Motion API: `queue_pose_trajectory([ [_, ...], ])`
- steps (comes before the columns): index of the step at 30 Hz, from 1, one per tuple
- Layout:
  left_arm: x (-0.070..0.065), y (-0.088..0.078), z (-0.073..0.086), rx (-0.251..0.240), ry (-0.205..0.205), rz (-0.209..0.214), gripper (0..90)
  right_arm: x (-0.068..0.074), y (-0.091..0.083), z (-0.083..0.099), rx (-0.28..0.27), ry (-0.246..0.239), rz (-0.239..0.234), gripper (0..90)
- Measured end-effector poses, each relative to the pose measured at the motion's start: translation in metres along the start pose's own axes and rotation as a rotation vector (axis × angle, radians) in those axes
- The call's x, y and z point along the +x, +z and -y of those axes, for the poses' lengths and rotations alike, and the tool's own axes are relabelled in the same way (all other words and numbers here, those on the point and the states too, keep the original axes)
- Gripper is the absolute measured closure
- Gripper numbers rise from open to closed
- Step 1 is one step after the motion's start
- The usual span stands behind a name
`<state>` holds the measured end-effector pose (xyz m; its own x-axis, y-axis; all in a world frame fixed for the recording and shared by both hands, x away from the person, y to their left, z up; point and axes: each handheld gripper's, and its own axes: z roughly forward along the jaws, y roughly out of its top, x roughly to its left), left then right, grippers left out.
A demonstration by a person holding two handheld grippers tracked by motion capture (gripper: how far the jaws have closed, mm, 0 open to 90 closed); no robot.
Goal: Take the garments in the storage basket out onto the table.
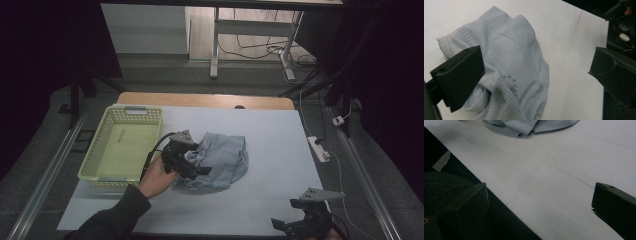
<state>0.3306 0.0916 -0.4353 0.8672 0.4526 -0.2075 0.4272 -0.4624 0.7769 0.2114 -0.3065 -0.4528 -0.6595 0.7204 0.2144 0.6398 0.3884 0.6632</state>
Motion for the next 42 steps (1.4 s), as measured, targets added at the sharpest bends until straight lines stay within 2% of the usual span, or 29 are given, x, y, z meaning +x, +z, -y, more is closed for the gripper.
queue_pose_trajectory([
  [7,-0.007,-0.015,0.008,0.005,-0.008,-0.015,0.0,0.001,0.000,0.000,0.000,-0.006,0.000,0.8],
  [10,-0.010,-0.021,0.012,0.009,-0.011,-0.003,0.0,0.001,0.000,0.000,-0.001,-0.005,0.001,0.8],
  [14,-0.012,-0.031,0.020,0.006,-0.011,-0.007,0.0,0.001,0.000,0.000,-0.001,-0.006,0.001,0.8],
  [24,-0.018,-0.062,0.044,-0.029,-0.038,-0.060,0.0,0.001,0.000,0.000,-0.001,-0.005,0.004,0.8],
  [42,-0.022,-0.111,0.097,-0.097,-0.127,-0.162,0.0,0.001,0.000,0.000,-0.002,0.004,0.011,0.7],
])
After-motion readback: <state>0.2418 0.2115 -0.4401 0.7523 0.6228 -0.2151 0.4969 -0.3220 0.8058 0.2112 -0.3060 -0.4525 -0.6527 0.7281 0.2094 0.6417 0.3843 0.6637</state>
